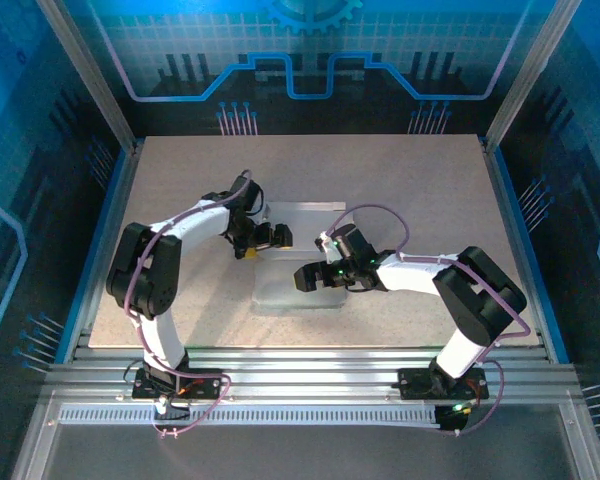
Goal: Fold the paper box
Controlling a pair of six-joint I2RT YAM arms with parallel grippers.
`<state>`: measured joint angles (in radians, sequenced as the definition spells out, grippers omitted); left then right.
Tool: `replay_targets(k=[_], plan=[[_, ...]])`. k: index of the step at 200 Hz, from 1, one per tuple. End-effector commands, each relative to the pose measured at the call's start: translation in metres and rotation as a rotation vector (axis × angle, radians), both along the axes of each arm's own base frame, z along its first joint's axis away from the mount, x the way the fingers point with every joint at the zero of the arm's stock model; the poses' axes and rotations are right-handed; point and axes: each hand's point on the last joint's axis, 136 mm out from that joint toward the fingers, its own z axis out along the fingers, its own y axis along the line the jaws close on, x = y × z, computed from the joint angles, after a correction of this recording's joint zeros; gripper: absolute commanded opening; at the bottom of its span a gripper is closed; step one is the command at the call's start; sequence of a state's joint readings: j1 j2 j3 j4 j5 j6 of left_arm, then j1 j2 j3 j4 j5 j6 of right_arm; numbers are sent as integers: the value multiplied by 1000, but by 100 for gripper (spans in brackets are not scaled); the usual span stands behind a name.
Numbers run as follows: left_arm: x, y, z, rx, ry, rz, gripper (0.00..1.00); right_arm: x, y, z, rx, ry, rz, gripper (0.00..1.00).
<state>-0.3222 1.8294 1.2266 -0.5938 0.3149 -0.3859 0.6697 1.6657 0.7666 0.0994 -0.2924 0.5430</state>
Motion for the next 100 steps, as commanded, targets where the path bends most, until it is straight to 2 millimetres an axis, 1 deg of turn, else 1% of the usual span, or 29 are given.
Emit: replay_targets(k=[1, 53, 100], plan=[[6, -14, 15, -29, -41, -45, 99, -25, -14, -38, -94, 107, 3, 100], [16, -31, 8, -61, -44, -67, 99, -27, -17, -40, -98, 112, -1, 100], [18, -37, -5, -64, -27, -75, 99, -29, -18, -41, -100, 112, -2, 100]])
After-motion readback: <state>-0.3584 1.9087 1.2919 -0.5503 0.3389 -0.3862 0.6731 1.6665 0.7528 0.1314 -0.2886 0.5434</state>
